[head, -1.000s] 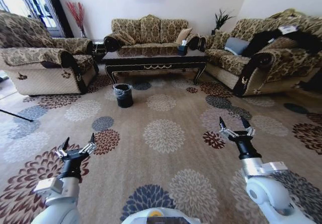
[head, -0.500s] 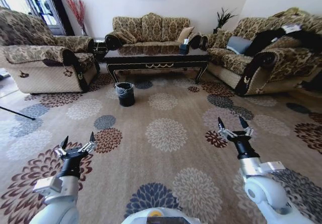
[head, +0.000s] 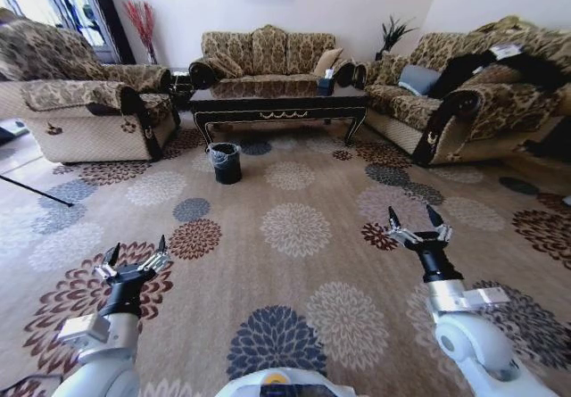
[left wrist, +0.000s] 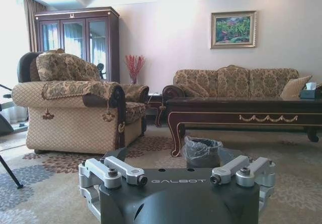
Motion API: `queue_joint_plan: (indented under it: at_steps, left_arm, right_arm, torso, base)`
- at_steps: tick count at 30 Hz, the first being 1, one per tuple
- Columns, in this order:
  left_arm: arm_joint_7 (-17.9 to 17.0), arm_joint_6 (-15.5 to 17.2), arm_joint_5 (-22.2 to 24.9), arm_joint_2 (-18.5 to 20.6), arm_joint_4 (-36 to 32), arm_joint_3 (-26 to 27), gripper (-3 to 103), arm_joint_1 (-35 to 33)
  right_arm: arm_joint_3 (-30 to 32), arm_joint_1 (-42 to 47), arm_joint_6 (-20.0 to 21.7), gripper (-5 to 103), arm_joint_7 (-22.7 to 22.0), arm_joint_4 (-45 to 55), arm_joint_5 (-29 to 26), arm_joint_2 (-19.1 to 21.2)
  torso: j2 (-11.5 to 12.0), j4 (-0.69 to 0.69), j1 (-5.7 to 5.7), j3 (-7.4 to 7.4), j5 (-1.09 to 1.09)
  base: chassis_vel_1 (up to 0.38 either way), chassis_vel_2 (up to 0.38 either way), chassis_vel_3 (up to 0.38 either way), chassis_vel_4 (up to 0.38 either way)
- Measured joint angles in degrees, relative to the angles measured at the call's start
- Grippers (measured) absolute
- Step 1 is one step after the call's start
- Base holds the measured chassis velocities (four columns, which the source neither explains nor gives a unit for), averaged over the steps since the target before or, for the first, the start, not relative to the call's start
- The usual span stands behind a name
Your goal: Move to the front of the table and pick up the trash from the floor, then place it into the trash bin.
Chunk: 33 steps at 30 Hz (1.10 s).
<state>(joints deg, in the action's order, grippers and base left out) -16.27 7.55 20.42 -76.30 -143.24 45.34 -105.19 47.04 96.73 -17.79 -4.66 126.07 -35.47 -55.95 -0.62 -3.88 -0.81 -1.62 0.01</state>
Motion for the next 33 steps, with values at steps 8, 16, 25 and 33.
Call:
queue_joint_plan:
  at_steps: [8, 16, 25, 33]
  left_arm:
    - [0.0, -0.2, -0.2, -0.2, 0.0, -0.3, 100, -0.3]
    - [0.0, -0.4, -0.4, -0.2, 0.0, -0.6, 100, -0.2]
    - [0.0, -0.5, -0.4, -0.2, 0.0, -1.0, 100, 0.2]
    - [0.2, -0.7, -0.5, -0.2, 0.0, -1.4, 100, 0.5]
  right_arm:
    - [1.1, 1.2, 0.3, 100, 0.2, 1.1, -0.1, -0.3]
    - [1.0, 1.8, 0.3, 100, 0.8, 1.2, 0.2, -0.9]
    - [1.6, 1.9, 0.3, 100, 2.6, 0.3, 0.0, -0.7]
    - [0.8, 1.6, 0.2, 100, 2.1, -0.5, 1.2, -1.1]
  torso:
    - [0.0, 0.00, 0.00, 0.01, -0.03]
    - [0.0, 0.00, 0.00, 0.01, 0.00]
    - [0.0, -0.01, 0.01, 0.02, -0.01]
    - [0.0, 0.00, 0.01, 0.02, -0.01]
  base:
    - [0.014, 0.009, -0.010, -0.010]
    - [0.000, 0.000, 0.000, 0.000]
    - [-0.005, 0.006, 0.005, -0.005]
    - [-0.102, 0.114, 0.096, -0.127]
